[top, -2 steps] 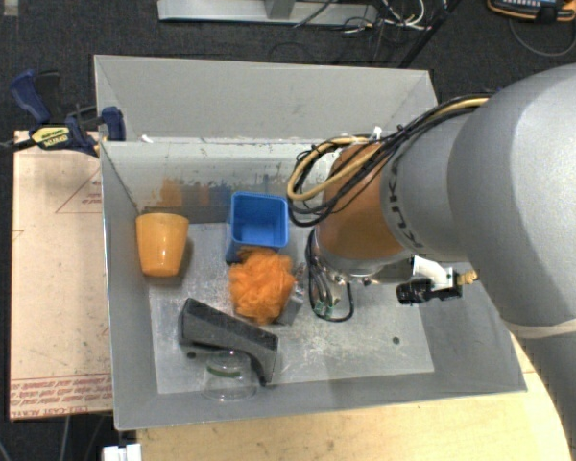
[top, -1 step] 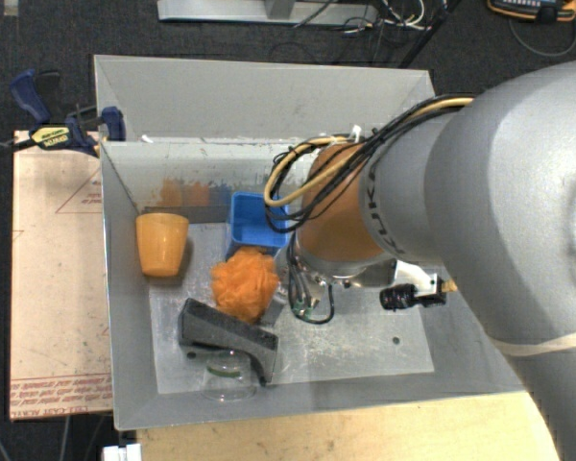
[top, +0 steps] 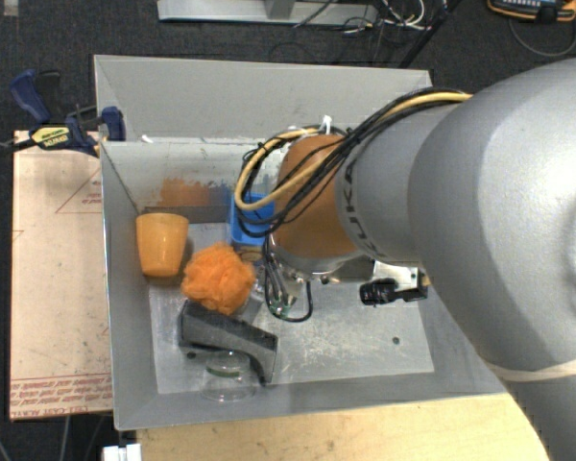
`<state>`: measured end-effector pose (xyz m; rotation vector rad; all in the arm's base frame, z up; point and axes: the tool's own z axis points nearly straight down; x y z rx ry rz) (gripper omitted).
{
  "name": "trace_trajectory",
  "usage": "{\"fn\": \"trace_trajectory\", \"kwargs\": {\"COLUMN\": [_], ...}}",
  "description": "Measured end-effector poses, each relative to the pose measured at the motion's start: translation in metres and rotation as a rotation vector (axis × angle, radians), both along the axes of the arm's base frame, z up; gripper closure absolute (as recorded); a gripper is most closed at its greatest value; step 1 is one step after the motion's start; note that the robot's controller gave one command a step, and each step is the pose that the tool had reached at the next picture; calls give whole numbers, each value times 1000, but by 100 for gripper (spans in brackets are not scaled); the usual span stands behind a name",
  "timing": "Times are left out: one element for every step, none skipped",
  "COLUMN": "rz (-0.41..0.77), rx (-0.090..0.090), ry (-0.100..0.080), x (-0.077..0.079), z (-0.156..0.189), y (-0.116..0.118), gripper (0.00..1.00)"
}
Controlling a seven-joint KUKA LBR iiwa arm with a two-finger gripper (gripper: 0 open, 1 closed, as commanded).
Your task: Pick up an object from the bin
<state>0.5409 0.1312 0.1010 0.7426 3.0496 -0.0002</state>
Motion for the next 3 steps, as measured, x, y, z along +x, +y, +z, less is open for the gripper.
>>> {"fn": "trace_trajectory", "kwargs": {"rz": [8,55,172], "rx": [-1,5,-3], "ry": [5,-18,1], "x": [3,38,38], "z": [47,45,12], "y": [12,-14,-25], "gripper": [100,100,100]}}
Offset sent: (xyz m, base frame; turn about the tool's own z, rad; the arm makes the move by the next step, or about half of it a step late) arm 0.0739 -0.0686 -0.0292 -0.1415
